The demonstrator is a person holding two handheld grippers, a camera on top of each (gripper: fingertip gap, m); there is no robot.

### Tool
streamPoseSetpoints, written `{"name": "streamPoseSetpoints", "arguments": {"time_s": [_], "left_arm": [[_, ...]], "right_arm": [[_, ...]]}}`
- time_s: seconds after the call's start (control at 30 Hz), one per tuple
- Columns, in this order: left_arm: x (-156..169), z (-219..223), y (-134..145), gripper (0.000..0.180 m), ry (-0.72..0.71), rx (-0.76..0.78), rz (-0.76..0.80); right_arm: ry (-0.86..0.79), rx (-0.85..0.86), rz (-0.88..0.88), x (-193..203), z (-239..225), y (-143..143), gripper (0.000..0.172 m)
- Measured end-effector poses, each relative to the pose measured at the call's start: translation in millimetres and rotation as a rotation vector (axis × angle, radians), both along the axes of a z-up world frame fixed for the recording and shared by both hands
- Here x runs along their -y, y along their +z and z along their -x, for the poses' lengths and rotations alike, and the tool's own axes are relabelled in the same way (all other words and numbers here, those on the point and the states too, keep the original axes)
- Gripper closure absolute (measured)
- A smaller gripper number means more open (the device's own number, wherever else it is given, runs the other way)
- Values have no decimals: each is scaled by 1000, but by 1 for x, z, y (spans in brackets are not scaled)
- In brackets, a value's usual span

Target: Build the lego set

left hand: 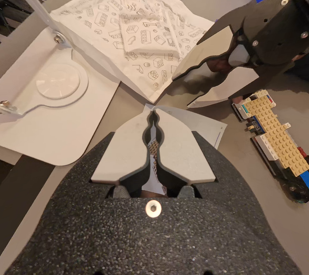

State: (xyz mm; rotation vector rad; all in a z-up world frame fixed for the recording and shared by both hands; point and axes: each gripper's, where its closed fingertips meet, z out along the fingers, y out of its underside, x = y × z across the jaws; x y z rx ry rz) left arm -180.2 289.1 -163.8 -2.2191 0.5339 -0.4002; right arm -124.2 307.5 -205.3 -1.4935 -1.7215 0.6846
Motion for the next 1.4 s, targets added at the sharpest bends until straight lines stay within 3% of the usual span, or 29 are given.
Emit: {"name": "streamPoseSetpoints", "arguments": {"time_s": [0.23, 0.4, 0.53, 0.7, 1.07, 1.4], "left_arm": [[23, 26, 52, 180, 79, 99, -218], [57, 52, 88, 180, 128, 180, -389], [84, 80, 105, 180, 199, 279, -497], [117, 113, 105, 180, 299, 359, -545], [175, 163, 104, 179, 497, 324, -557], [194, 170, 107, 171, 536, 221, -507]], "right_arm": [[2, 5, -71, 7, 2, 6, 129], [10, -13, -97, 27, 17, 27, 129], [8, 25, -93, 51, 37, 29, 130], [-24, 125, -80, 75, 64, 13, 130], [-1, 167, -143, 138, 121, 7, 131], [-7, 138, -228, 146, 131, 13, 134]]}}
